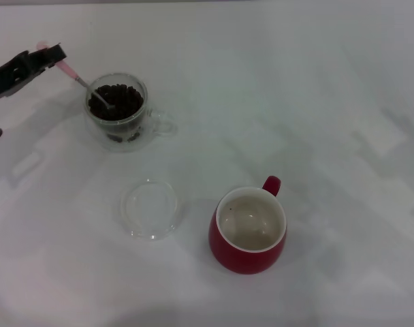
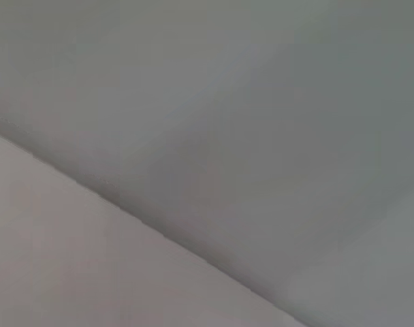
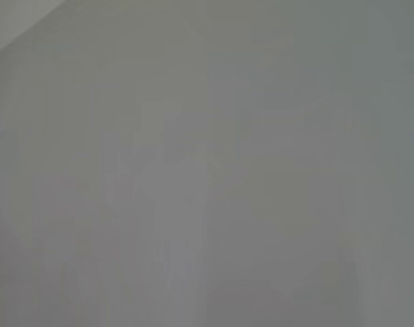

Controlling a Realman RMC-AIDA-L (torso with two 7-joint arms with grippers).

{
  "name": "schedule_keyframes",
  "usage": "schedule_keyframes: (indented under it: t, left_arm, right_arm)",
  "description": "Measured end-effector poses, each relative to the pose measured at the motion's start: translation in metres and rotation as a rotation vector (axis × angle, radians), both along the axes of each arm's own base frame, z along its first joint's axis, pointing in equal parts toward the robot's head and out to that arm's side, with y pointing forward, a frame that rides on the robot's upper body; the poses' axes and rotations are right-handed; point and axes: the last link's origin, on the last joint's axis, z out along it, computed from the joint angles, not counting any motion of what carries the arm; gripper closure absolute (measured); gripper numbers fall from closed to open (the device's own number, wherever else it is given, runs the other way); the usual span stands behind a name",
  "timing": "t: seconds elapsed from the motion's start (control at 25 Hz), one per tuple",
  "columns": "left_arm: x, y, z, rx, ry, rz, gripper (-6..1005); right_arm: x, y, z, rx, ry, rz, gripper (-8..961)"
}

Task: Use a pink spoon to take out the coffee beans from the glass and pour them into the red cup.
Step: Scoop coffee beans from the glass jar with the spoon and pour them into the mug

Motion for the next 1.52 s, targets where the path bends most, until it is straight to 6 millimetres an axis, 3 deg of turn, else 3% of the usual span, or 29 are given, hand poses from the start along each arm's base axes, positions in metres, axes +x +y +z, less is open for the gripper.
schedule_keyframes:
  t: [0.36,0.92,1.52]
  left_arm:
    - [-0.013,-0.018,-0.004,0.044,-0.119,0.083,867]
    - [-0.018,-0.025,0.007,0.117,-0.240,0.114,866]
    - [0.007,-0.029,0.006,0.052,-0.260,-0.054,866]
  right_arm:
    - [0.001,0.006,-0.001,-0.008,-0.012,-0.013,184]
    - [0.003,0.010,-0.003,-0.026,-0.013,-0.036,184]
    - [0.001,0.014,-0.003,-0.024,-0.018,-0.028,184]
